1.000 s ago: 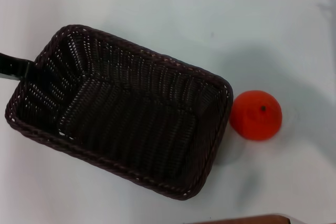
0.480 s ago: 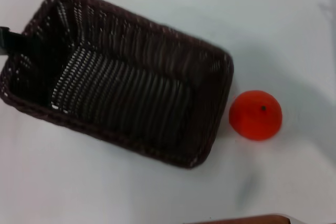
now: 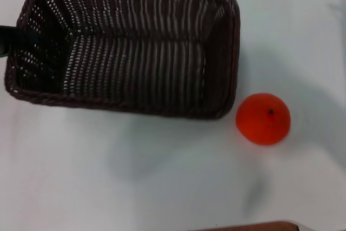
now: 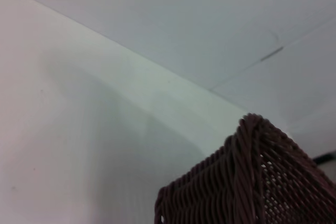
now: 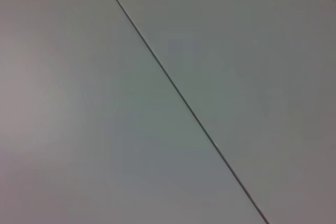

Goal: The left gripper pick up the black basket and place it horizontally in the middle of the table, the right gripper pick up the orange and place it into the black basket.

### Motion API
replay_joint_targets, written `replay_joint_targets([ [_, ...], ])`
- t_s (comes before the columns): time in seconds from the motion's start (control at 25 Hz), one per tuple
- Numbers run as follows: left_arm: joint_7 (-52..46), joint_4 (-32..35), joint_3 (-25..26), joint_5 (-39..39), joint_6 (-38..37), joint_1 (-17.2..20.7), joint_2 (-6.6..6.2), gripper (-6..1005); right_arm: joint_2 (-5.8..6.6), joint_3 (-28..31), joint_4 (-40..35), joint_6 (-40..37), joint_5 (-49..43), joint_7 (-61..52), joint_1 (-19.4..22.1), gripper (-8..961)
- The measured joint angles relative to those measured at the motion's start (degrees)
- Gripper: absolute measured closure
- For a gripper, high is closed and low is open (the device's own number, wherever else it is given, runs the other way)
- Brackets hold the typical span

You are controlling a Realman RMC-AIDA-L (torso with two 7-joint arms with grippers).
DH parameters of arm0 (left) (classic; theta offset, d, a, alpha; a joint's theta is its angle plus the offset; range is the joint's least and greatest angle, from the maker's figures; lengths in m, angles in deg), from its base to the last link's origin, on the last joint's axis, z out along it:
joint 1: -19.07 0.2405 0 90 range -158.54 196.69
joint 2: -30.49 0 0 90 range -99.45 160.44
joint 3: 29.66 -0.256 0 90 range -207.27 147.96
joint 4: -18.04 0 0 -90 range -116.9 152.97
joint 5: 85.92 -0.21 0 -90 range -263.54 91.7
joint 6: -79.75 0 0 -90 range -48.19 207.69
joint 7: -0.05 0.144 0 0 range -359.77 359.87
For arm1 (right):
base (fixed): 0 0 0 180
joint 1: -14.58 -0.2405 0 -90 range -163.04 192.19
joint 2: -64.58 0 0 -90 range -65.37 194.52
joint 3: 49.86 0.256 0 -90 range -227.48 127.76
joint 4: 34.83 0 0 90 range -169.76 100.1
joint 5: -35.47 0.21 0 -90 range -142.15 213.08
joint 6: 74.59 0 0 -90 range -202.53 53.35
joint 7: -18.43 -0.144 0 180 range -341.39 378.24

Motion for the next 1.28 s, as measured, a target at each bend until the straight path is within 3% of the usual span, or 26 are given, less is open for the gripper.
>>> replay_joint_targets([
  [0.08,0.3,-1.9,-0.3,3.4,3.0,1.7,1.02,826,0.0,0.0,0.0,0.7,0.0,0.0,-0.2,130],
  [0.16,0.4,-3.2,-1.4,6.1,4.9,3.0,1.26,826,0.0,0.0,0.0,1.3,0.0,0.0,-0.3,131],
  [0.52,1.0,-7.1,-7.1,10.5,10.5,8.2,1.42,826,0.0,0.0,-0.1,1.4,0.0,0.0,0.0,136],
  [1.28,0.6,-10.6,-7.2,12.1,11.4,10.9,1.1,671,-0.01,0.0,0.0,2.1,0.0,-0.6,-0.6,145],
])
